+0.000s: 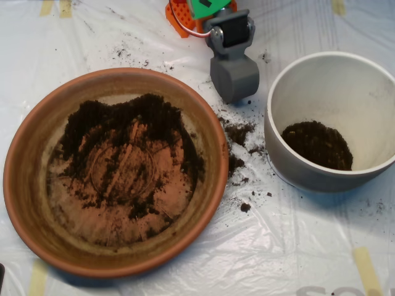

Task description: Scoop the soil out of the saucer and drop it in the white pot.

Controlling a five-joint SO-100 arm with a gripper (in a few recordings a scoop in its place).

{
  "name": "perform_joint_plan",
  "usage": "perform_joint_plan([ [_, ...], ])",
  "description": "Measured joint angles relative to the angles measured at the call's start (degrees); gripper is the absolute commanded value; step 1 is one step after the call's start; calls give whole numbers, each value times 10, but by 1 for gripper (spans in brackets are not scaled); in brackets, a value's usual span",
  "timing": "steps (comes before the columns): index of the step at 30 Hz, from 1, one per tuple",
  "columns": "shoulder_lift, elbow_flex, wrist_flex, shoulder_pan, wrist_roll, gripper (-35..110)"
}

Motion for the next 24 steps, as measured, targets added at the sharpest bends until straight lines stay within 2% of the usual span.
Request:
perform_joint_plan([
  [24,0,0,0,5,0,0],
])
